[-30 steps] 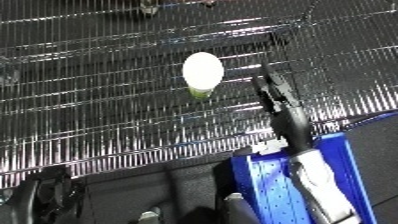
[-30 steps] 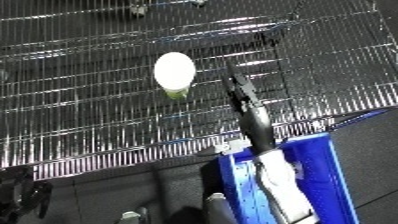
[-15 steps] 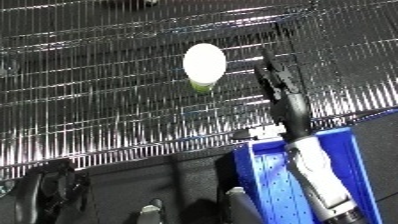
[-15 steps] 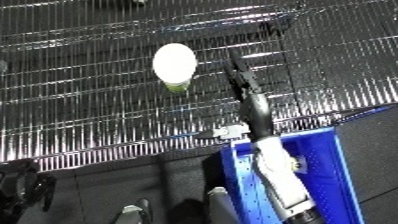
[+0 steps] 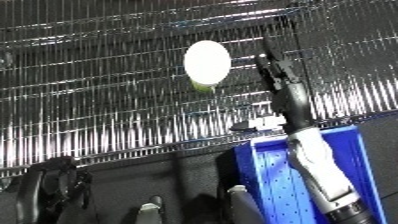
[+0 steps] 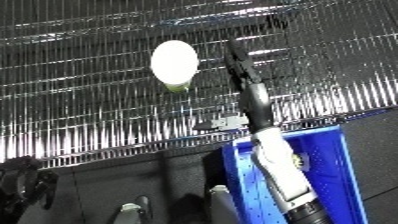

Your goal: Pick up the object and place it into the box

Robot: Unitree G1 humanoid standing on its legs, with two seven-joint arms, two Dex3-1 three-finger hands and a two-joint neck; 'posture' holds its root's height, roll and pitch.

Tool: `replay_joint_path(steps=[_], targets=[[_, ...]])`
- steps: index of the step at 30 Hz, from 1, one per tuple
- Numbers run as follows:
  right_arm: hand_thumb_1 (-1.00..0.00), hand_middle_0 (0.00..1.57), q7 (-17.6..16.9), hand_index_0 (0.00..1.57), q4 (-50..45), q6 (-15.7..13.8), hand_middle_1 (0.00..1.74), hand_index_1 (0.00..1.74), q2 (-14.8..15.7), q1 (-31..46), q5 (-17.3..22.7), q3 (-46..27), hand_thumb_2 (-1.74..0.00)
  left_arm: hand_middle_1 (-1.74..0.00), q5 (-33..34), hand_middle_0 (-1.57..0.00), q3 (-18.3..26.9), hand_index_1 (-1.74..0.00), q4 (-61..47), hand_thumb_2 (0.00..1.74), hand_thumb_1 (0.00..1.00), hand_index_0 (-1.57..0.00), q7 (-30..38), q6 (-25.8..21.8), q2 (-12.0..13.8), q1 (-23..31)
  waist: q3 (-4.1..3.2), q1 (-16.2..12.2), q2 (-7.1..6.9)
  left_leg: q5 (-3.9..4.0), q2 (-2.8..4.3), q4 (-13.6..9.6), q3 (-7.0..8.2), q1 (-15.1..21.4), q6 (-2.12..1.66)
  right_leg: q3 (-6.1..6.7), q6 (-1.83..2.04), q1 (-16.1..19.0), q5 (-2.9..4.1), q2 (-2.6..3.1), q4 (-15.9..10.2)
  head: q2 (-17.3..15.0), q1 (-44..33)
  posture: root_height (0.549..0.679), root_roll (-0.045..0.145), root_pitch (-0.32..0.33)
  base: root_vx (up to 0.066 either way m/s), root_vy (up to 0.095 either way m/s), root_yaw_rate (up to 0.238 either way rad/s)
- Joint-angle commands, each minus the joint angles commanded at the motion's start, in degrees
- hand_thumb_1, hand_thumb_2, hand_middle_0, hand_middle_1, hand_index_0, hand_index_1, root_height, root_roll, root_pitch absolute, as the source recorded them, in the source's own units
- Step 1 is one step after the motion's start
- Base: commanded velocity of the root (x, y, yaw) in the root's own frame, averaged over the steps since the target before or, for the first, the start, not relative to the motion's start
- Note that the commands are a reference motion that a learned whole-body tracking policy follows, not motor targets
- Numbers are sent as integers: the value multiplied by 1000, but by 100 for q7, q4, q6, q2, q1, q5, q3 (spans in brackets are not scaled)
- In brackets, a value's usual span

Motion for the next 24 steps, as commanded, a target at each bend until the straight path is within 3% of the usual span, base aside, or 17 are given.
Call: replay_joint_path(steps=[9, 24], targets=[[0, 0, 14, 0, 226, -6, 0, 0, -104, -381, 153, 172, 0, -1740, -80, -1570, -105, -1740, -104, 1740, 1000, -1570, 155, -13, 22, -165, 0, 45, 74, -74, -8, 265, 25, -415, 10, -34, -20, -392, -71, -23, 229, 351, 75, 566, 54, 43, -10, 16, 23], [0, 0, -48, 0, 759, 22, 0, 0, -229, -1333, 416, 632, 0, -1740, -183, -1570, -366, -1740, -185, 1740, 1000, -1570, 434, -125, 36, -434, 0, 197, 218, -94, -40, 438, 15, -934, 4, -85, -54, -852, -116, -69, 336, 903, 462, 559, 54, 102, -30, 7, 31]])
